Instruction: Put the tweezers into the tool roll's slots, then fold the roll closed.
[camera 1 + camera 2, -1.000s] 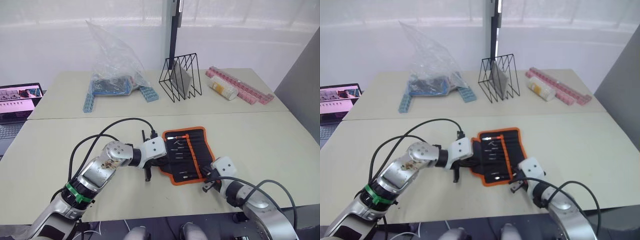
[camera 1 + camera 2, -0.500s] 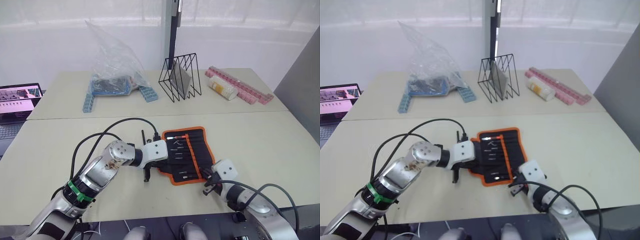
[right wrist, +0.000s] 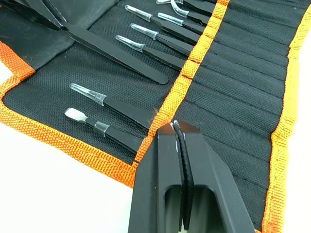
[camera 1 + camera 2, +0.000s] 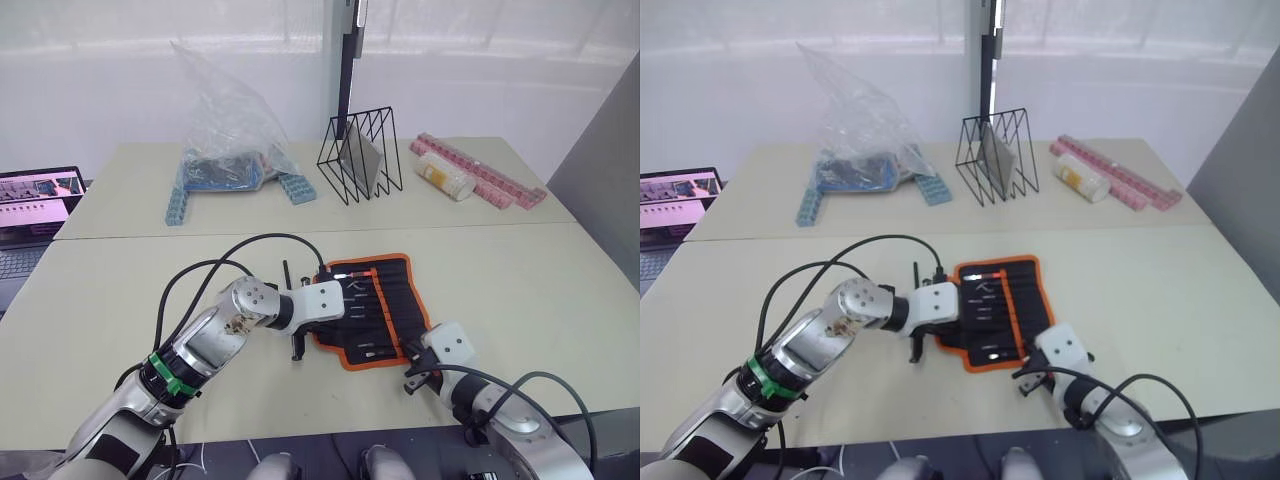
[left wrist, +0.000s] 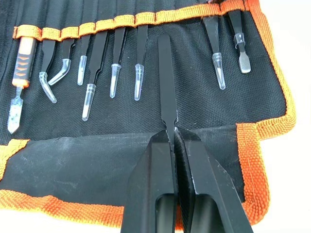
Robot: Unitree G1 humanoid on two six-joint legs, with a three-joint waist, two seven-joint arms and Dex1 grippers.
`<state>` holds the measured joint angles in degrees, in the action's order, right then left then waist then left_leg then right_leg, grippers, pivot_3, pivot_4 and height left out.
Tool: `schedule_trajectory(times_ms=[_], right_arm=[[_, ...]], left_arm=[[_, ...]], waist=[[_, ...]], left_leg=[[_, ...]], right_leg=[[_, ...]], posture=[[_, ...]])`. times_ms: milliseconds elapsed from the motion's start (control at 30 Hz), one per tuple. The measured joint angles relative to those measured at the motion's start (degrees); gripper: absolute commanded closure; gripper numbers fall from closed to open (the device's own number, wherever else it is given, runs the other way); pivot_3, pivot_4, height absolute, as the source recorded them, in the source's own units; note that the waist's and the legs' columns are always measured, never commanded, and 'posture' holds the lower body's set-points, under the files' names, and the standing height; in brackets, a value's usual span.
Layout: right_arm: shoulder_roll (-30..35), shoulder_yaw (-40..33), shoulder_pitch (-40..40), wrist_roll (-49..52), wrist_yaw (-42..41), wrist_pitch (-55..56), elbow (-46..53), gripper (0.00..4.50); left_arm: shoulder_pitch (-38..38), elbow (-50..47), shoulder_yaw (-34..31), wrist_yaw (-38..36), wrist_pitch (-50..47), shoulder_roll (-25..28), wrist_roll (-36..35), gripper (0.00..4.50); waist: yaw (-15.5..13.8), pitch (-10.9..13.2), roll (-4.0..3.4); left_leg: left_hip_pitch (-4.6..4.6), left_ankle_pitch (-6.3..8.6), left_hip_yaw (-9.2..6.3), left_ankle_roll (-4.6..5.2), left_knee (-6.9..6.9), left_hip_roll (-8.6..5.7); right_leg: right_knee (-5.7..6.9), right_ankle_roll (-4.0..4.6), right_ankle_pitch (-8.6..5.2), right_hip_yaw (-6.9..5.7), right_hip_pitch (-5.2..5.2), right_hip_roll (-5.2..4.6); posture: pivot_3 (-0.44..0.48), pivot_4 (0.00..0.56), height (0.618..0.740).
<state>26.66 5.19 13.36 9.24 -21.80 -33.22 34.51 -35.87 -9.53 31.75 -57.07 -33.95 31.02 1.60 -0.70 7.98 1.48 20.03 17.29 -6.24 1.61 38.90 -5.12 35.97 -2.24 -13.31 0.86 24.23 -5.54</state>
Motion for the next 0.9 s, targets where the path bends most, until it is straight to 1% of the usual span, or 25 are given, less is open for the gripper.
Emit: schedule_trajectory(times_ms=[533, 700, 900], right_arm=[[-0.15, 0.80, -0.29, -0.15, 0.75, -1.36, 0.86, 4.50], [-0.15, 0.80, -0.25, -0.16, 0.81, -1.41, 0.93, 4.50], [-0.14, 0.80, -0.13, -0.20, 0.85, -1.43, 0.98, 4.50]], left_arm=[[-2.73, 5.21, 2.17, 0.15, 1.43, -6.57, 2.93, 4.46], [-4.48, 8.57, 3.26, 0.62, 5.03, -8.86, 4.96, 4.46], [-5.47, 13.86, 3.49, 1.42, 8.12, -12.88, 5.98, 4.46]], waist=[[0.11, -0.03, 0.02], [0.10, -0.04, 0.02], [0.06, -0.07, 0.03]], left_leg=[[-0.03, 0.00, 0.01, 0.00, 0.01, 0.02], [-0.03, 0.00, 0.02, 0.00, 0.04, 0.02], [-0.03, -0.01, 0.03, 0.00, 0.08, 0.01]], right_leg=[[0.07, 0.01, 0.00, 0.03, 0.01, 0.05], [0.08, 0.01, 0.00, 0.03, 0.00, 0.04], [0.10, 0.01, 0.00, 0.03, -0.01, 0.04]], posture=[[0.000, 0.150, 0.724], [0.000, 0.150, 0.724], [0.000, 0.150, 0.724]])
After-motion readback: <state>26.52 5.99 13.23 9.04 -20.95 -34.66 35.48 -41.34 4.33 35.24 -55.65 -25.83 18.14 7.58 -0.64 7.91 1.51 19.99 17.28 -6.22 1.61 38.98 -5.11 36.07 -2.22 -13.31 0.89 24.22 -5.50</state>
